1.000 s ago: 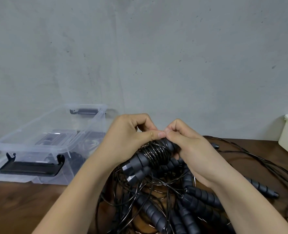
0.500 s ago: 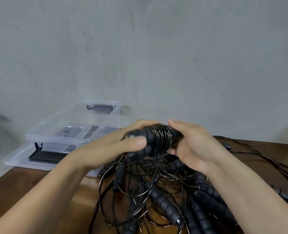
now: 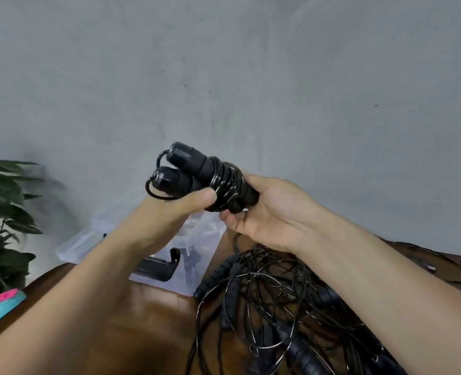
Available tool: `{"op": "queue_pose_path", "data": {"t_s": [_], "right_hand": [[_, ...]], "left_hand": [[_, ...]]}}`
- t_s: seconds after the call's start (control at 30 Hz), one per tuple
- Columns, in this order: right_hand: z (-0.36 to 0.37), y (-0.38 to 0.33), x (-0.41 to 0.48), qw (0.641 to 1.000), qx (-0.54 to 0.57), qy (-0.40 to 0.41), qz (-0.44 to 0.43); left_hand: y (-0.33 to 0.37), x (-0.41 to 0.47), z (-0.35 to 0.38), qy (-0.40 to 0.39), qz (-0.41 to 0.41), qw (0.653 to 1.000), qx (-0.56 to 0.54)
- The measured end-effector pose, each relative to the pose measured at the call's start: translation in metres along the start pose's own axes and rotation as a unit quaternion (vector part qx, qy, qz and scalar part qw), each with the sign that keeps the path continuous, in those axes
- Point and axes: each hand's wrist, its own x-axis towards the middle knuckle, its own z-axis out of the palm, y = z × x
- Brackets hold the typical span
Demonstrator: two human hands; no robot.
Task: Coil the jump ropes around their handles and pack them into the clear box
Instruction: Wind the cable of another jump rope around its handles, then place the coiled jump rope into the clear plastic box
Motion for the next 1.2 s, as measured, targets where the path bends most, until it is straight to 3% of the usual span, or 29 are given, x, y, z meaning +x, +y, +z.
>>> {"op": "queue_pose_path", "data": {"t_s": [0.07,0.17,0.27,0.43,0.57,0.7,0.93,1.1,1.2], "right_hand": [[0.011,-0.002,0.019,0.999,-0.03,-0.019,-0.002],[0.012,-0.003,0.054,0.979,-0.198,-0.001,-0.055],[0.006,0.0,0.088,0.902,-0.4,0.043,-0.157],[0.0,0.01,0.133,0.794,-0.559,0.013,-0.239],[-0.004,0.026,0.16,0.769,-0.559,0.014,-0.309],[-0.008,0.042,0.171,0.772,-0.528,0.044,-0.351],[-0.007,0.046,0.182,0.71,-0.609,0.04,-0.351],[-0.009,0.047,0.187,0.691,-0.631,0.038,-0.35],[-0.01,0.047,0.187,0.689,-0.633,0.031,-0.353]], "left_hand": [[0.004,0.013,-0.006,0.019,0.056,0.998,0.017],[0.013,0.027,-0.031,0.012,0.034,0.995,0.09],[0.006,0.044,-0.056,-0.045,0.006,0.982,0.181],[-0.02,0.075,-0.093,-0.147,-0.113,0.921,0.342],[-0.058,0.101,-0.108,-0.163,-0.156,0.86,0.458],[-0.098,0.127,-0.112,-0.186,-0.142,0.756,0.611],[-0.153,0.134,-0.076,-0.344,-0.202,0.587,0.704],[-0.165,0.122,-0.064,-0.401,-0.202,0.543,0.71],[-0.172,0.116,-0.064,-0.432,-0.246,0.516,0.697]]}}
